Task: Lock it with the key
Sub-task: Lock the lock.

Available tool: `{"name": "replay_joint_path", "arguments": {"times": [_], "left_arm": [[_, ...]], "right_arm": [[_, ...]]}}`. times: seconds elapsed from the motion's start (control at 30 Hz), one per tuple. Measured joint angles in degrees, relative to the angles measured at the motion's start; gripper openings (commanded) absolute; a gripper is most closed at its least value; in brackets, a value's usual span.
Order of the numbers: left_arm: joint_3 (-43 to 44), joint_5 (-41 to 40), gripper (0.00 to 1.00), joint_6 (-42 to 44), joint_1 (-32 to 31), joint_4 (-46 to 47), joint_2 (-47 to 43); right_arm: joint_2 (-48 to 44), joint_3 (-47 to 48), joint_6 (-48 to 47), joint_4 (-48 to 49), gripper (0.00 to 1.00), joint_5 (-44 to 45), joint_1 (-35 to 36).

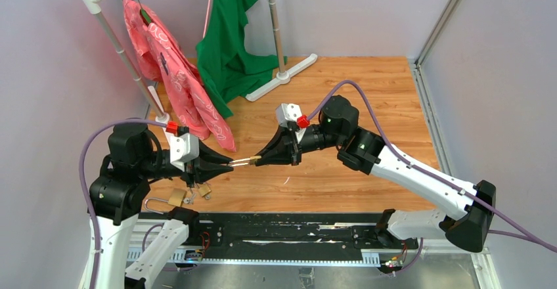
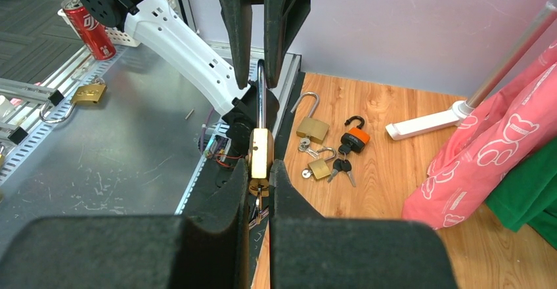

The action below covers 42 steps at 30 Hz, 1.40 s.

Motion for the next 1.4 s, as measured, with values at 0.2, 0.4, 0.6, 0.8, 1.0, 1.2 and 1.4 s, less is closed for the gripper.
{"name": "replay_joint_path", "arguments": {"times": [0.2, 0.4, 0.6, 0.8, 1.0, 1.2, 1.4], "left_arm": [[-0.61, -0.20, 0.00, 0.15, 0.00, 0.09, 0.00], [-0.63, 0.07, 0.00, 0.02, 0.00, 0.07, 0.00], [-1.75, 0.90, 0.00, 0.31, 0.24, 0.26, -0.66], [-1.77, 1.27, 0.00, 0.48, 0.59, 0.20, -0.85], [-2.62, 1.33, 0.00, 0.76, 0.96, 0.22, -1.27], [-2.16, 0.83, 0.00, 1.36, 1.05, -0.28, -1.27], [0.61, -2.58, 0.00, 2.01, 1.05, -0.44, -1.03]], "right_arm": [[-0.02, 0.00, 0.00, 0.00, 0.00, -0.11, 0.13], [-0.02, 0.00, 0.11, 0.31, 0.00, -0.11, 0.42], [0.22, 0.00, 1.07, 0.61, 0.00, -0.07, 0.90], [0.61, -0.04, 2.78, 1.90, 0.00, 0.46, 1.40], [0.70, -1.46, 5.27, 4.87, 0.00, 1.09, 1.40], [0.90, -2.69, 7.67, 8.35, 0.00, 1.18, 1.38], [0.94, -2.71, 6.19, 10.29, 0.00, 2.82, 1.57]]}}
